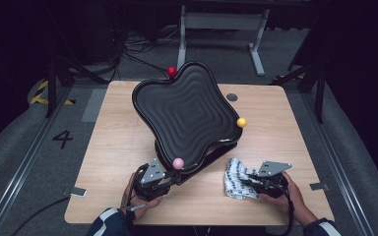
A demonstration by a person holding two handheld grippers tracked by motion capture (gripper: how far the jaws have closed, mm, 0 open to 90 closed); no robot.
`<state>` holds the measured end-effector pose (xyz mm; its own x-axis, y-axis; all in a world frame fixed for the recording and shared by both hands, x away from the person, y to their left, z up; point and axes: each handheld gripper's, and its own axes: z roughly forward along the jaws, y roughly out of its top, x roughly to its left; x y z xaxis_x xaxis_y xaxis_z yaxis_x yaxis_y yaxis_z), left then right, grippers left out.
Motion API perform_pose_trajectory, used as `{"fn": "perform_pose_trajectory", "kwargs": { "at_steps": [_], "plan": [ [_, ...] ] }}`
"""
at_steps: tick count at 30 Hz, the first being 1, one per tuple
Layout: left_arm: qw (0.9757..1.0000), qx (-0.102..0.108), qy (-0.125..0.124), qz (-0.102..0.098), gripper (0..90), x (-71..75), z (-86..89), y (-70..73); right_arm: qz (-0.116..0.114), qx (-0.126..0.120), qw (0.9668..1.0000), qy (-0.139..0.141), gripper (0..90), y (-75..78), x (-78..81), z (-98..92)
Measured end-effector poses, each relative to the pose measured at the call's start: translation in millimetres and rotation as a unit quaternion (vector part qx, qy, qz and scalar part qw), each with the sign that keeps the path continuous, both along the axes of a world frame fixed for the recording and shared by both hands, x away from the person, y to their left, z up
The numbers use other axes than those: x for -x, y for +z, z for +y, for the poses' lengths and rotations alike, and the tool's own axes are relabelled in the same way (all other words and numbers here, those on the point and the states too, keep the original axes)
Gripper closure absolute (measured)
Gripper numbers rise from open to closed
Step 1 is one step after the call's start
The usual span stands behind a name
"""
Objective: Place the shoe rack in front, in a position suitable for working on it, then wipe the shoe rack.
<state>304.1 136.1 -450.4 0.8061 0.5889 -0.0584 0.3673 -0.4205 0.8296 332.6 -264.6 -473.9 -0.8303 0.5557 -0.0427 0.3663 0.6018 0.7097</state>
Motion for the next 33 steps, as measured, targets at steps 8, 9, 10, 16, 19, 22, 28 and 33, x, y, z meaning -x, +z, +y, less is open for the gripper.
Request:
{"fn": "perform_pose_trajectory", "kwargs": {
  "at_steps": [8, 9, 10, 16, 19, 22, 28, 33],
  "plan": [
    [0.9994, -0.027, 0.004, 0.02, 41.2, -1.1, -0.7, -11.9, -0.002, 0.002, 1.0, 0.001, 76.7, 0.0, -7.5, 3.1],
    [0.9993, -0.029, 0.007, 0.024, 41.2, -2.3, -4.9, -15.0, -0.003, 0.002, 1.0, 0.002, 76.7, 0.1, -7.5, 3.1],
    [0.9989, -0.034, 0.013, 0.03, 38.7, -3.0, -8.9, -17.7, -0.008, 0.008, 0.9999, 0.003, 76.7, 0.4, -7.4, 4.1],
    [0.9984, -0.04, 0.031, 0.025, 41.1, -10.7, -19.4, -26.6, -0.015, 0.015, 0.9998, 0.004, 76.5, 0.9, -7.8, 6.2],
    [0.9984, -0.049, 0.024, 0.012, 41.9, -11.1, -22.3, -27.8, -0.016, 0.014, 0.9998, 0.003, 76.5, 0.6, -8.0, 6.0],
    [0.9979, -0.058, 0.029, 0.001, 44.5, -10.5, -24.1, -27.8, -0.013, 0.007, 0.9999, -0.001, 76.5, -0.2, -9.7, 6.7],
    [0.9986, -0.045, 0.027, 0.01, 56.6, -14.0, -20.3, -27.8, -0.025, 0.008, 0.9997, -0.003, 76.9, -0.9, -11.8, 11.2],
    [0.9989, -0.041, 0.019, 0.015, 57.6, -15.7, -18.6, -27.7, -0.046, -0.022, 0.9987, -0.002, 77.9, 8.0, -11.3, 16.8]
  ]
}}
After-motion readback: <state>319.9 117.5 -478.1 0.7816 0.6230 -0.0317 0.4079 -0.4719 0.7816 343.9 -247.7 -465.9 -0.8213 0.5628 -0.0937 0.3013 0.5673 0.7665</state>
